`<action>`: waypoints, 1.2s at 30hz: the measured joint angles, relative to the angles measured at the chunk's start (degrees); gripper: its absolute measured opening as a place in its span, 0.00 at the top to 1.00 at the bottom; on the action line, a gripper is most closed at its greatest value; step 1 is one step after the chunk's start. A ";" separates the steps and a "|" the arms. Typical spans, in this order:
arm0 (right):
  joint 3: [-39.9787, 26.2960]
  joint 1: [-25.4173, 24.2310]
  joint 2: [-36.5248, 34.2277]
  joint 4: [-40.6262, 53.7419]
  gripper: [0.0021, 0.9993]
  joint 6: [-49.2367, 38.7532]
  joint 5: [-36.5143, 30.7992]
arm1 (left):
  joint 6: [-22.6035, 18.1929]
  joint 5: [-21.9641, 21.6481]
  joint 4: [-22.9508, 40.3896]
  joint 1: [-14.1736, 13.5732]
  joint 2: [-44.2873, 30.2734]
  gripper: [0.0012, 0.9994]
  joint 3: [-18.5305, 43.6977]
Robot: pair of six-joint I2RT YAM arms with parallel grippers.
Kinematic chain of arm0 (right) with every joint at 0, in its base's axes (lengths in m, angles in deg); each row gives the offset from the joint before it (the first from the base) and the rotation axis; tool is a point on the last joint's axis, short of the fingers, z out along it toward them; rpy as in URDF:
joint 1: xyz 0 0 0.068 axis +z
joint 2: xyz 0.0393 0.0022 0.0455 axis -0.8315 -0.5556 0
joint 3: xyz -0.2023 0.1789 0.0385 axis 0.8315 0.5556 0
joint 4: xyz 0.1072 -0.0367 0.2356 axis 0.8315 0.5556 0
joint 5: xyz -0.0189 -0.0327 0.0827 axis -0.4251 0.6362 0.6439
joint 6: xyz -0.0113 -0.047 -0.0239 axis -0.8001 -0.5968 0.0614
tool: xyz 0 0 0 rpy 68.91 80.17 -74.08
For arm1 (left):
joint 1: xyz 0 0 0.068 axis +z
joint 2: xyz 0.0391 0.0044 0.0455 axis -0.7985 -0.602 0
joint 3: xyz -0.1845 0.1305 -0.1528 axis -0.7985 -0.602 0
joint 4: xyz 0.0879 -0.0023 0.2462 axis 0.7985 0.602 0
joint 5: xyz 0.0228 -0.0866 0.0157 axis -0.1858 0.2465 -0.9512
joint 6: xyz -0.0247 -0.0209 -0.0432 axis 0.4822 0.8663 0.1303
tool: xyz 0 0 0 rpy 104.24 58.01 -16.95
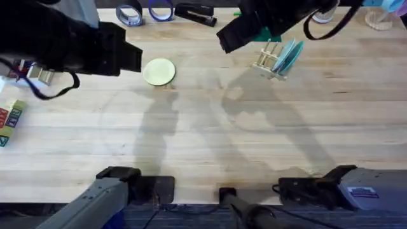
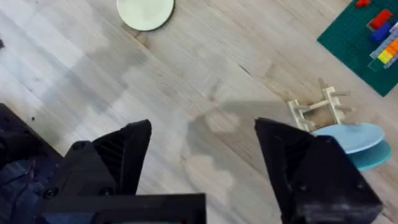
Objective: Pick up the plates from the table one by one and place each into a slot on the dish rack.
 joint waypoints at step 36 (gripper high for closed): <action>0.00 0.00 0.00 0.00 0.00 0.00 0.02 | -16.23 28.71 -13.45 23.32 -39.55 0.96 0.07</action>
